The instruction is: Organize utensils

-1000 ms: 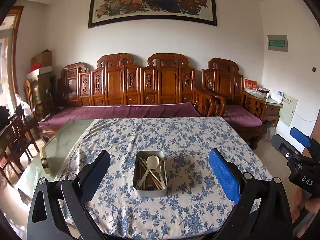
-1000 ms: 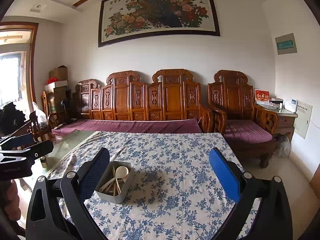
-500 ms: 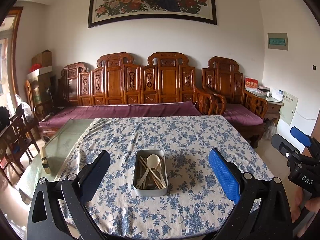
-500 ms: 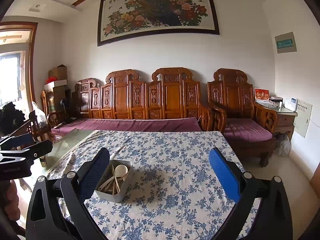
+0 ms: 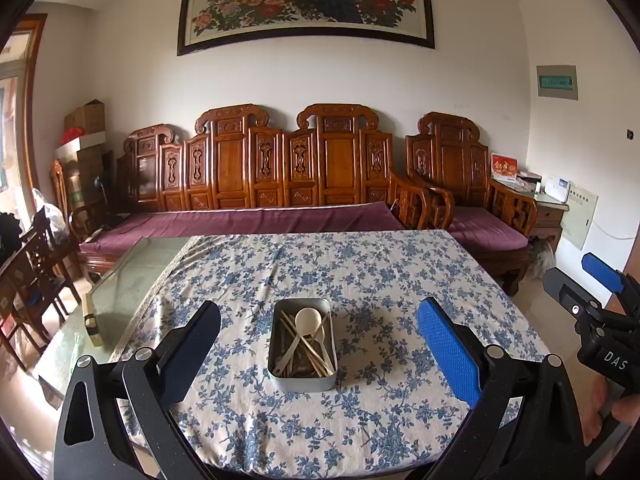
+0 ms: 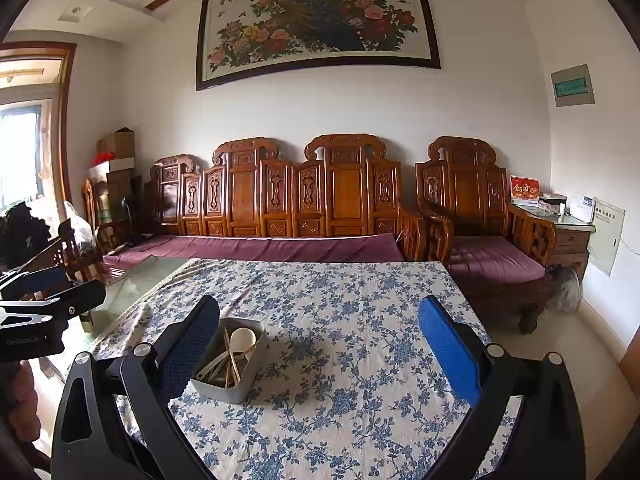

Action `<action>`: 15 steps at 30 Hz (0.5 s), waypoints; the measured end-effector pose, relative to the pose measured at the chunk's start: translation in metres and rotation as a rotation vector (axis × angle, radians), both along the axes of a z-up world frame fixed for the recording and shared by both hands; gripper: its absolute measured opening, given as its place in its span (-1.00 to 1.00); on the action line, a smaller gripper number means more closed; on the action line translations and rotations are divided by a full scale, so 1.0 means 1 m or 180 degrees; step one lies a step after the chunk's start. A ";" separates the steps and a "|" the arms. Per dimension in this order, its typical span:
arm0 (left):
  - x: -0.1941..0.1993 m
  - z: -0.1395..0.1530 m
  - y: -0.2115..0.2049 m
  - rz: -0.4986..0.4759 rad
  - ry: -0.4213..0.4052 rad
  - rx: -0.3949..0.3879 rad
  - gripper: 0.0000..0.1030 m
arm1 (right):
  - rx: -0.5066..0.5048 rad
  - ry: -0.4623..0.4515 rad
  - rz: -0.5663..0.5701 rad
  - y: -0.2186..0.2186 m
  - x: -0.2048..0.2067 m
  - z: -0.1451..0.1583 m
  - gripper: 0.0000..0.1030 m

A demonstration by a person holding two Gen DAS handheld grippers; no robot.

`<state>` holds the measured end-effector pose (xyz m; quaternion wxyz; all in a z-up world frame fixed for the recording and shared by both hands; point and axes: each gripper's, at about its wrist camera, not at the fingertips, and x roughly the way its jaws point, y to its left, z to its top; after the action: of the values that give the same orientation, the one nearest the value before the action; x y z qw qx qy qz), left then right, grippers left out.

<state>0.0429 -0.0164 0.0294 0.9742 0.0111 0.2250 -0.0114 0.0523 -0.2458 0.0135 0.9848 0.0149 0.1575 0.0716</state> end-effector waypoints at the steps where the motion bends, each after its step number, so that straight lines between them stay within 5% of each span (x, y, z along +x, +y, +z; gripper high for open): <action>1: 0.000 0.000 0.000 -0.0001 0.0001 0.0001 0.85 | 0.0000 -0.0001 -0.0001 0.000 0.000 0.000 0.95; 15: 0.000 -0.002 0.000 -0.0009 0.0005 0.0004 0.85 | 0.0004 0.0019 0.0009 0.000 0.000 -0.002 0.95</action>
<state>0.0434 -0.0166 0.0274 0.9740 0.0120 0.2257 -0.0126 0.0523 -0.2454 0.0113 0.9842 0.0156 0.1604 0.0731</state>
